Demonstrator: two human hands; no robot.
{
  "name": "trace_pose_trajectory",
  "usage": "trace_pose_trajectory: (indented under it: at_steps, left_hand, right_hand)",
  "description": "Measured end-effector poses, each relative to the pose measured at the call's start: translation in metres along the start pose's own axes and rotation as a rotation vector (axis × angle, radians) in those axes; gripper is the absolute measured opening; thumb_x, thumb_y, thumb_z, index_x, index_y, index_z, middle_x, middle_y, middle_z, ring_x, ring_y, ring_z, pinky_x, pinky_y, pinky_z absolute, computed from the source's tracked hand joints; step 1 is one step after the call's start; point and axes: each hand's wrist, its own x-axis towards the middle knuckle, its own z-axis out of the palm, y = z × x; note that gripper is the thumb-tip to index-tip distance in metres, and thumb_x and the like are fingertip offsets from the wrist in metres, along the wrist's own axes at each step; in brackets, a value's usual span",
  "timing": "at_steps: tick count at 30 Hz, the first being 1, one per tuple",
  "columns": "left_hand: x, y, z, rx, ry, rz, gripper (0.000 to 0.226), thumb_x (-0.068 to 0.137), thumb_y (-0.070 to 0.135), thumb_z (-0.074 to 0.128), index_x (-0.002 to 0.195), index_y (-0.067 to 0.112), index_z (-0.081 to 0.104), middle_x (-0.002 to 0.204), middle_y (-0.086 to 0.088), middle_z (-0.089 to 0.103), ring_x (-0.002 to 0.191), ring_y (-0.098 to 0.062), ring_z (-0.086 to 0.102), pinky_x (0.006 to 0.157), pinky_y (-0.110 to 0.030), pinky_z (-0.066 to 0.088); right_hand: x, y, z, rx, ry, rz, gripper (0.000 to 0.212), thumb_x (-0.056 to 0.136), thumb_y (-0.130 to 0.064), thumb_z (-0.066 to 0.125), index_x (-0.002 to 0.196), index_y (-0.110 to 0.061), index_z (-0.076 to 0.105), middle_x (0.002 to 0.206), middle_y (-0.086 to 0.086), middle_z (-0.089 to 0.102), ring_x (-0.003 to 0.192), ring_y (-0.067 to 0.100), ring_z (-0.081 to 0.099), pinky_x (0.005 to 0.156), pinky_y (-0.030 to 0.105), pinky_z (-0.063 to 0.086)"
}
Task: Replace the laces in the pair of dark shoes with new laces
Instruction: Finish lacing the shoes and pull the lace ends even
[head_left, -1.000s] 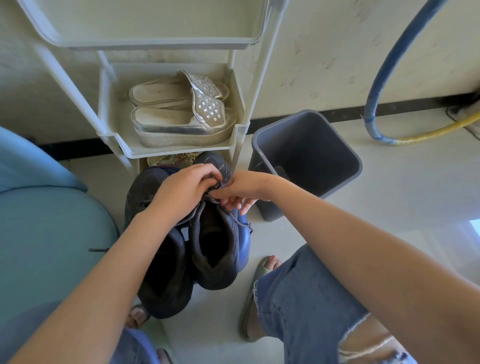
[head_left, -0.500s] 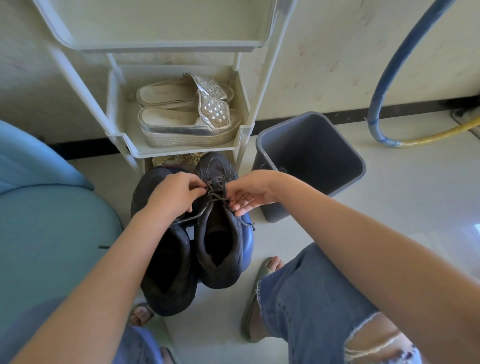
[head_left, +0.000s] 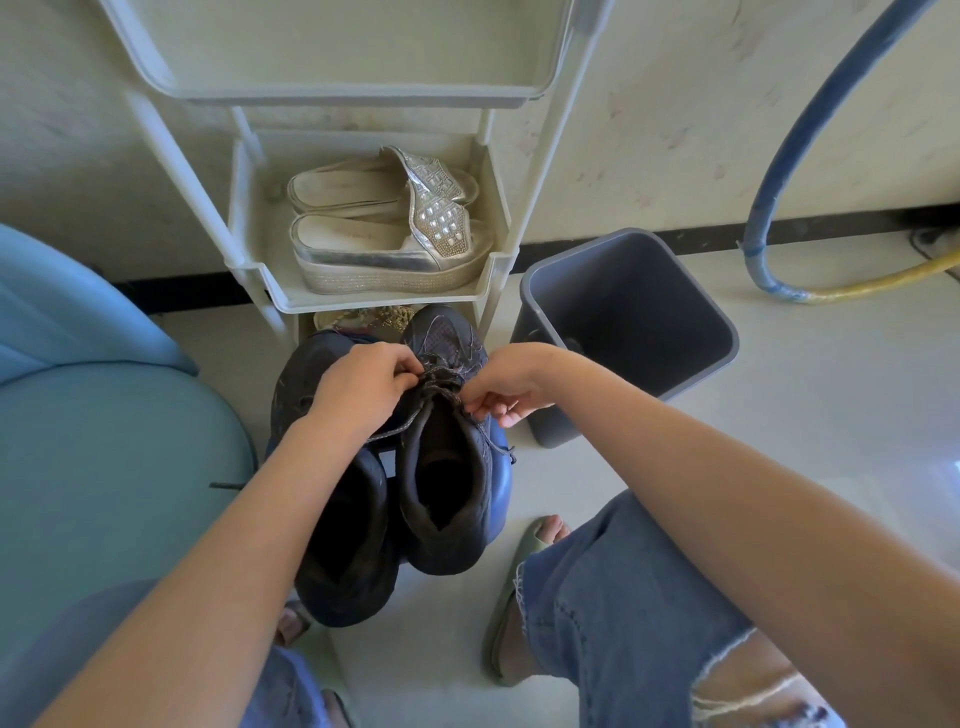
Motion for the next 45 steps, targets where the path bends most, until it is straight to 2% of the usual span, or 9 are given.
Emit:
trace_pose_trajectory:
  at_steps: [6, 10, 14, 19, 25, 29, 34, 38, 45]
  left_hand:
    - [-0.003, 0.002, -0.001, 0.028, -0.019, -0.005, 0.017, 0.092, 0.024, 0.059, 0.106, 0.026, 0.068, 0.103, 0.003, 0.070, 0.075, -0.022, 0.059, 0.081, -0.036, 0.051]
    - [-0.004, 0.003, -0.004, 0.021, -0.039, -0.009, 0.019, 0.093, 0.024, 0.057, 0.109, 0.023, 0.068, 0.098, 0.001, 0.070, 0.071, -0.018, 0.057, 0.079, -0.034, 0.051]
    - [-0.006, 0.003, -0.005, -0.002, -0.097, -0.024, 0.019, 0.092, 0.025, 0.057, 0.109, 0.024, 0.067, 0.076, 0.007, 0.062, 0.059, -0.013, 0.056, 0.073, -0.030, 0.049]
    - [-0.008, 0.005, -0.008, -0.005, -0.104, -0.042, 0.020, 0.093, 0.024, 0.056, 0.109, 0.025, 0.067, 0.063, 0.011, 0.055, 0.058, -0.012, 0.060, 0.068, -0.027, 0.047]
    - [-0.017, 0.007, -0.014, 0.027, -0.157, -0.051, 0.018, 0.094, 0.025, 0.053, 0.101, 0.022, 0.069, 0.094, -0.002, 0.069, 0.083, -0.020, 0.062, 0.082, -0.035, 0.051]
    - [-0.021, 0.006, -0.022, 0.014, -0.213, -0.072, 0.027, 0.091, 0.039, 0.057, 0.081, 0.018, 0.070, 0.085, -0.001, 0.071, 0.085, -0.019, 0.063, 0.080, -0.036, 0.050]
    - [-0.027, 0.007, -0.026, 0.047, -0.320, -0.072, 0.022, 0.081, 0.034, 0.071, 0.091, 0.014, 0.074, 0.090, 0.001, 0.073, 0.092, -0.016, 0.065, 0.083, -0.030, 0.049]
    - [-0.030, 0.010, -0.034, 0.064, -0.235, -0.073, 0.008, 0.086, 0.029, 0.067, 0.084, 0.022, 0.070, 0.094, 0.001, 0.070, 0.089, -0.018, 0.064, 0.077, -0.030, 0.049]
    - [-0.042, 0.023, -0.042, 0.075, -0.088, -0.061, 0.011, 0.089, 0.027, 0.064, 0.087, 0.020, 0.072, 0.090, -0.003, 0.069, 0.083, -0.023, 0.063, 0.071, -0.031, 0.048]
  right_hand:
    - [0.001, 0.002, -0.002, 0.026, -0.033, 0.081, 0.034, 0.095, -0.031, 0.059, 0.070, -0.008, 0.053, 0.060, 0.001, 0.048, 0.035, 0.006, 0.033, 0.039, 0.013, 0.033]
    - [0.004, 0.002, 0.000, 0.028, -0.044, 0.071, 0.025, 0.096, -0.009, 0.052, 0.071, -0.006, 0.052, 0.059, 0.002, 0.048, 0.036, 0.005, 0.031, 0.038, 0.012, 0.029]
    - [-0.001, 0.002, -0.007, -0.011, 0.015, -0.011, 0.018, 0.089, -0.005, 0.059, 0.072, -0.005, 0.057, 0.055, 0.002, 0.056, 0.044, 0.008, 0.036, 0.040, 0.014, 0.034]
    - [-0.011, 0.001, -0.006, -0.143, 0.227, -0.276, 0.017, 0.078, -0.013, 0.063, 0.062, -0.012, 0.057, 0.060, 0.002, 0.053, 0.047, 0.012, 0.038, 0.038, 0.015, 0.034]
    - [-0.017, 0.008, -0.011, 0.049, 0.026, -0.238, 0.016, 0.088, -0.014, 0.059, 0.073, -0.009, 0.059, 0.052, -0.006, 0.054, 0.047, 0.011, 0.031, 0.042, 0.018, 0.030]
    - [-0.023, 0.010, -0.013, 0.150, -0.086, -0.200, 0.021, 0.092, -0.014, 0.055, 0.072, -0.011, 0.055, 0.053, -0.005, 0.051, 0.045, 0.007, 0.031, 0.045, 0.017, 0.028]
    - [-0.026, 0.001, -0.011, 0.309, 0.005, -0.244, 0.021, 0.092, -0.019, 0.058, 0.072, -0.012, 0.058, 0.061, -0.001, 0.053, 0.048, 0.010, 0.038, 0.049, 0.020, 0.035]
    - [-0.023, 0.011, -0.004, 0.137, 0.197, -0.200, 0.025, 0.096, -0.024, 0.053, 0.079, -0.006, 0.058, 0.063, 0.004, 0.053, 0.050, 0.014, 0.045, 0.049, 0.022, 0.047]
    - [-0.025, 0.016, 0.007, -0.325, 0.117, -0.217, 0.025, 0.098, -0.014, 0.044, 0.111, -0.002, 0.062, 0.099, 0.007, 0.062, 0.080, 0.012, 0.058, 0.077, 0.024, 0.051]
